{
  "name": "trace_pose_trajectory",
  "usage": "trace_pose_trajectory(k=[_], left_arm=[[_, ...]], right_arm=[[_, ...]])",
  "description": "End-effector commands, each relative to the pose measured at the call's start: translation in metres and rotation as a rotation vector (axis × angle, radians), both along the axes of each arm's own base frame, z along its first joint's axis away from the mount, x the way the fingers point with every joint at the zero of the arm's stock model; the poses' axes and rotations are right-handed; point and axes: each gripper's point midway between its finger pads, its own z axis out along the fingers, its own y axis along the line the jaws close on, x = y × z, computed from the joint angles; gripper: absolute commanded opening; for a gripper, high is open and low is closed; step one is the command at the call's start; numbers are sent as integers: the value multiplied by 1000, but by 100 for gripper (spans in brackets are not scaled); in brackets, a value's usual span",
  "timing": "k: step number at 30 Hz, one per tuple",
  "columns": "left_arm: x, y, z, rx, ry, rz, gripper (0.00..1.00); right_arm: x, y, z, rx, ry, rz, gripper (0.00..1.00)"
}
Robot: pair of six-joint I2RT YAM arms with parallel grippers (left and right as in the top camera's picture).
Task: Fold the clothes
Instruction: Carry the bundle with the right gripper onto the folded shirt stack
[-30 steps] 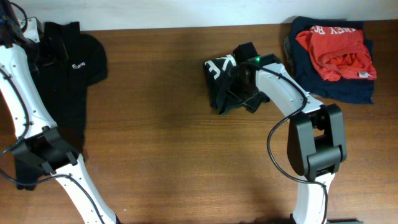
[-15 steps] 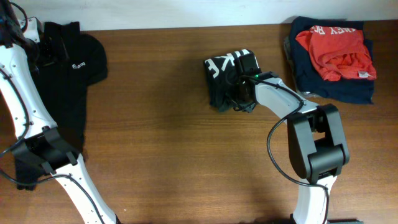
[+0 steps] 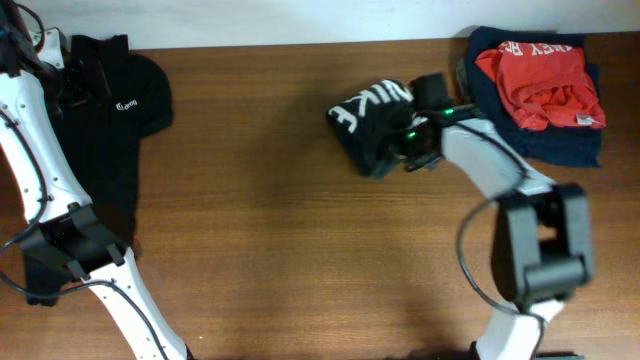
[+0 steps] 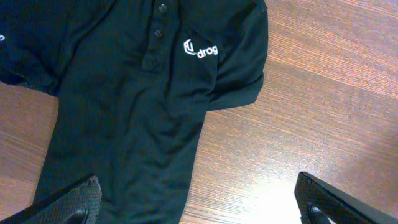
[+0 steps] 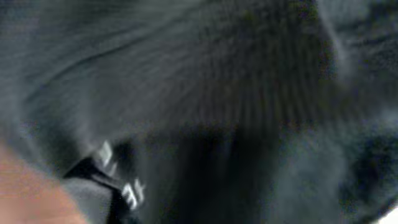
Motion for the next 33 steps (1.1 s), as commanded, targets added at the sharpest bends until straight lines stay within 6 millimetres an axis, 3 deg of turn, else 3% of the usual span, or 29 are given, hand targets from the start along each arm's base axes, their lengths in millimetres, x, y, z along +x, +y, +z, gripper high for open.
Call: trace_pose_trajectory(k=[1, 2, 6, 11, 15, 20, 25, 33], left_arm=[[1, -2, -8, -18, 15, -6, 99], [1, -2, -9, -18, 16, -6, 99], [0, -3, -9, -19, 20, -6, 99], [0, -3, -9, -20, 20, -6, 99], [0, -3, -9, -19, 19, -6, 99], [3, -2, -8, -19, 8, -8, 99], [14, -2, -2, -22, -46, -19, 99], [18, -1, -1, -15, -61, -19, 99]], right_arm=[[12, -26, 95, -7, -241, 26, 4], [12, -37, 121, -7, -305, 4, 4], [13, -66, 176, -33, -462, -43, 4], [22, -108, 223, -107, -652, -20, 4], [33, -126, 248, -224, -811, 142, 4], [43, -169, 270, -432, -931, 206, 4], [62, -208, 272, -499, -1000, 166, 4], [93, -247, 230, -485, -1025, 160, 4]])
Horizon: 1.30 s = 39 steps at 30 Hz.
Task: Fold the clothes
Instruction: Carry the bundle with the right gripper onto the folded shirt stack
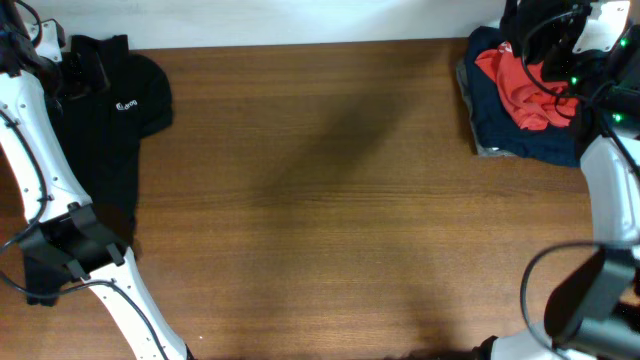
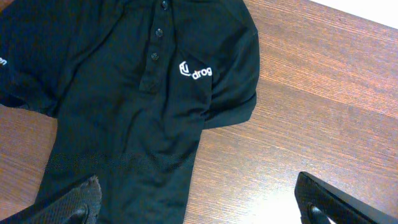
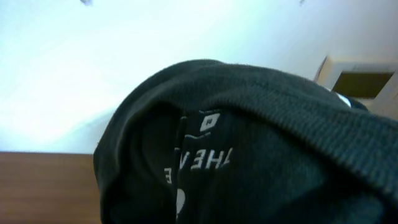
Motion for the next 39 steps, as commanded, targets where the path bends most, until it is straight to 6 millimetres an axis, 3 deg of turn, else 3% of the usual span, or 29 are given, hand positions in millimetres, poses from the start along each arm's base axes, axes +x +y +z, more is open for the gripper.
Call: trace_pose_trajectory(k=[1, 8, 14, 22, 26, 34, 35, 36, 39], left_arm=[[3, -3, -7, -19, 7, -10, 99], [0, -4, -9, -25, 22, -10, 99], [-2, -5, -10, -32, 27, -3, 99], [-4, -7, -15, -40, 48, -6, 99], [-2, -11, -28, -52, 77, -13, 99], [4, -26, -76, -91, 180, -36, 99], [4, -29, -85, -97, 200, -40, 99], [4, -30, -87, -99, 206, -42, 99], [4, -29, -90, -100, 210, -42, 99]], right_arm=[[10, -12, -9, -4, -23, 46, 4], [24, -35, -47, 18, -30, 85, 4], [33, -32, -69, -9, -37, 152, 4], [40, -43, -95, -43, -34, 148, 4], [41, -51, -110, -48, -19, 138, 4], [29, -79, -126, 0, 26, 85, 4], [25, -85, -130, 43, 43, 65, 37], [23, -88, -131, 66, 51, 53, 56], [13, -97, -124, 165, 50, 44, 99]])
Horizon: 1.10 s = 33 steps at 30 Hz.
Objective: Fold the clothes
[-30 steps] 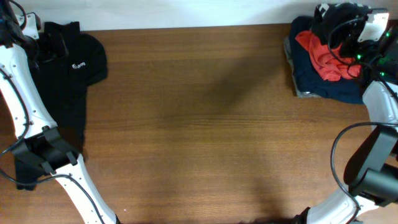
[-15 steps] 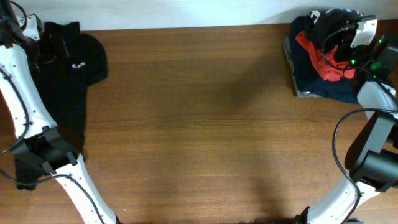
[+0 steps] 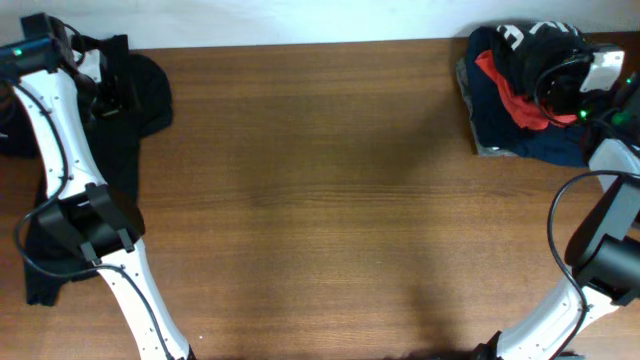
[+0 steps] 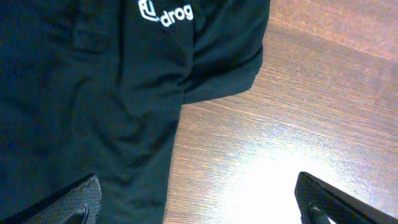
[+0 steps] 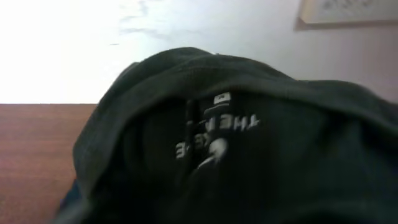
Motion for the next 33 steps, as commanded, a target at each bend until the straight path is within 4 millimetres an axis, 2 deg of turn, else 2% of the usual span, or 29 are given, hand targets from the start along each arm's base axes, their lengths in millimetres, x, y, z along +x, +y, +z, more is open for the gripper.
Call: trace_pose_trajectory(k=[1, 5, 7, 10, 11, 14, 16, 19, 23, 27, 31, 33], left_arm=[[0, -2, -2, -14, 2, 10, 99], [-1, -3, -2, -16, 7, 9, 99], [0, -3, -2, -16, 6, 8, 99], [0, -3, -2, -16, 6, 8, 99], [0, -3, -2, -16, 5, 8, 99], [1, -3, -2, -15, 2, 8, 99], [1, -3, -2, -15, 2, 8, 99], [2, -3, -1, -13, -4, 8, 99], [3, -2, -1, -12, -6, 8, 99], [9, -2, 0, -5, -29, 5, 99], [11, -4, 0, -2, -36, 1, 99], [11, -4, 0, -3, -35, 0, 99]], right_arm=[[-10, -12, 29, 108, -46, 2, 99], [-31, -14, 76, 229, -98, 45, 99], [-46, -12, 105, 245, -116, 78, 99], [-66, -12, 134, 258, -109, 62, 99], [-81, -8, 156, 258, -110, 49, 99], [-93, 1, 174, 230, -114, 54, 99], [-93, 7, 175, 211, -110, 69, 99], [-85, 14, 162, 150, -83, 80, 99], [-60, 15, 137, -34, -44, 44, 99], [-23, 18, 120, -229, -49, -21, 98], [7, 18, 114, -306, -107, -87, 99], [21, 12, 111, -286, -165, -119, 100]])
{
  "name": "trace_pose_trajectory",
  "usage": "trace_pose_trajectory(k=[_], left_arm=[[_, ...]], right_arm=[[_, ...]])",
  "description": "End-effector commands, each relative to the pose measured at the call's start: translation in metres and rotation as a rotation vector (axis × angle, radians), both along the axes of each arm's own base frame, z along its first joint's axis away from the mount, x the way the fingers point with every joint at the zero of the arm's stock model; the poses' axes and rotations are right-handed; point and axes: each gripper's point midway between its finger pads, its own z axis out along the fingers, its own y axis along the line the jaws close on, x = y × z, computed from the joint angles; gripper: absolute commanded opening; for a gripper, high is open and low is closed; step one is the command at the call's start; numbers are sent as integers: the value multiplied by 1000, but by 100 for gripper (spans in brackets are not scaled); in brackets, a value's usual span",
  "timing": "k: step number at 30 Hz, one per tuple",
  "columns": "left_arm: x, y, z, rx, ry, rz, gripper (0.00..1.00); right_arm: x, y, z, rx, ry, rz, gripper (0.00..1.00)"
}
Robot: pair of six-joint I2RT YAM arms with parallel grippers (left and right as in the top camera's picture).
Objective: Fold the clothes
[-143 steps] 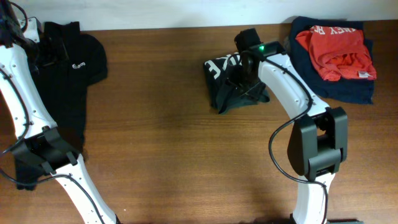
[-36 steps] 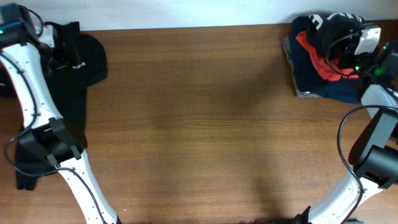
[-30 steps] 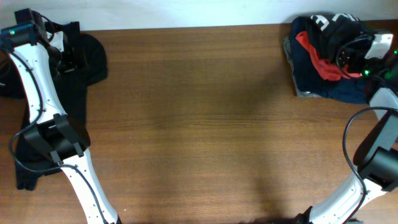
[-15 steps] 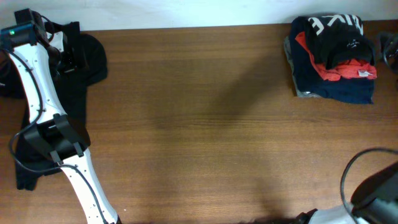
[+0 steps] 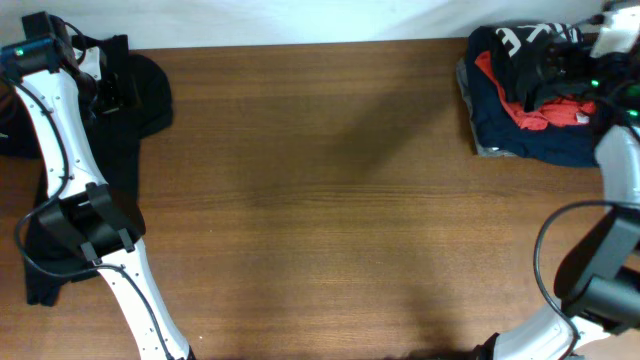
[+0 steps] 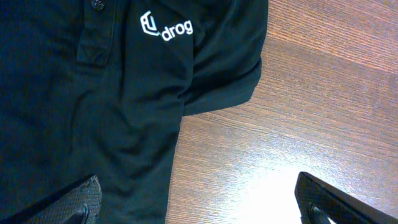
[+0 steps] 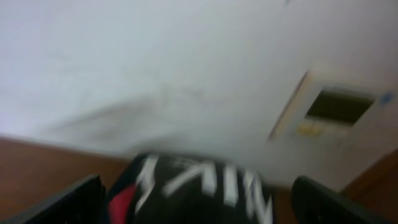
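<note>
A black polo shirt (image 5: 120,150) with a white "drog" logo (image 6: 166,28) lies spread at the table's far left. My left gripper (image 6: 199,205) hovers above its right sleeve and side, open and empty. At the far right, a folded black garment with white letters (image 5: 515,42) rests on a pile, over a red garment (image 5: 548,112) and a navy one (image 5: 520,138). My right gripper (image 5: 565,60) sits just right of the black garment, open. The right wrist view is blurred and shows the lettered garment (image 7: 205,186) beyond the spread fingers.
The brown wooden table (image 5: 320,200) runs between the two arms. A white wall (image 7: 155,62) with a small panel stands behind the pile. The polo shirt hangs over the table's left edge near my left arm's base (image 5: 80,240).
My right gripper has opened and drawn back from the black lettered garment, which now lies on the pile. The left gripper stays open over the polo shirt, almost unmoved.
First my right gripper was at the folded black lettered garment in the middle of the table. Then it held it high at the back right. Then the garment was over the pile, still gripped. Now it lies there, released. The left gripper stayed open over the polo shirt.
</note>
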Motion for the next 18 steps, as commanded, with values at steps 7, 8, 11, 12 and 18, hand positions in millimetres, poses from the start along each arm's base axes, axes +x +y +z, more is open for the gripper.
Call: trace_pose_trajectory(k=[7, 8, 11, 12, 18], left_arm=[[4, -11, -7, -16, 7, -12, 99], [5, -13, -9, -17, 10, -15, 99], [6, -17, -14, -20, 20, -23, 99], [6, -18, -18, -22, 27, -25, 99], [7, -22, -32, -30, 53, -33, 99]], right_arm=[[49, -49, -90, 130, 47, -142, 100], [53, -51, -109, 157, 72, -147, 100], [59, -50, -158, 247, 147, -147, 99], [59, -50, -176, 273, 173, -150, 99], [44, -49, -244, 343, 326, -172, 99]])
